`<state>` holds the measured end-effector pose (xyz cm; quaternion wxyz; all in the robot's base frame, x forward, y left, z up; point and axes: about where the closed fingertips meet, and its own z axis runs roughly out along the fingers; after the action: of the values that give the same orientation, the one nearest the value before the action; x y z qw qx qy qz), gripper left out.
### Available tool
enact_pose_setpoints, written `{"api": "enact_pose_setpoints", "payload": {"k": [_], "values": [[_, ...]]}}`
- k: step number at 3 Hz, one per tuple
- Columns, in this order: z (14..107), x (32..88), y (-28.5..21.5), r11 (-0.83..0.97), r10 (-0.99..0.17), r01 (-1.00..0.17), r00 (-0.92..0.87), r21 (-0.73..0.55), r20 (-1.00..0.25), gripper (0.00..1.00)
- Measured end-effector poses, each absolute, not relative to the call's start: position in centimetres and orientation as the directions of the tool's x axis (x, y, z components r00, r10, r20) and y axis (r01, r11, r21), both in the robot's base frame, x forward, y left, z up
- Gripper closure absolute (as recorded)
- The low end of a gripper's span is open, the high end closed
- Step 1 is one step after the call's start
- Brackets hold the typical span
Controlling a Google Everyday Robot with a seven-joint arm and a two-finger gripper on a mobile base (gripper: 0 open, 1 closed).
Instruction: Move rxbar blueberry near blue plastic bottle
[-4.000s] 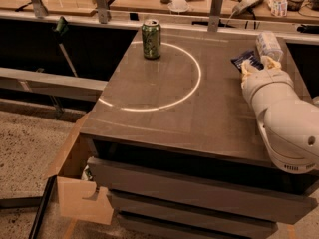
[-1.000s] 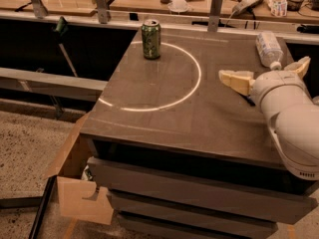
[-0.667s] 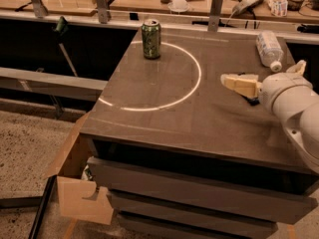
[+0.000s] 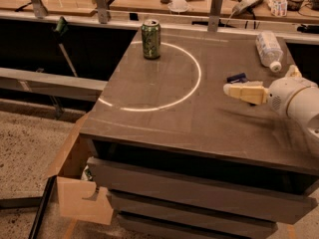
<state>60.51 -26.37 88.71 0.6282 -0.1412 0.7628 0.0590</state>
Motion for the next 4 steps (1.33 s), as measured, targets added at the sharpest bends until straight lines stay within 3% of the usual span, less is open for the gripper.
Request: {"api": "enact_pose_setpoints", "payload": {"k": [1,2,3,4], "values": [[86.3,59.6,-25.8,0.918,-0.171,-0.392,-0.24,-0.066,-0.956,0.0],[85.2,59.5,-26.2,0.918,-0.174,-0.392,-0.25,-0.065,-0.953,0.0],[84.6,59.8,-26.6,0.924,-0.163,-0.379,-0.246,-0.06,-0.955,0.15],[84.3,60.1,-26.9,0.926,-0.159,-0.373,-0.244,-0.058,-0.957,0.47]]}}
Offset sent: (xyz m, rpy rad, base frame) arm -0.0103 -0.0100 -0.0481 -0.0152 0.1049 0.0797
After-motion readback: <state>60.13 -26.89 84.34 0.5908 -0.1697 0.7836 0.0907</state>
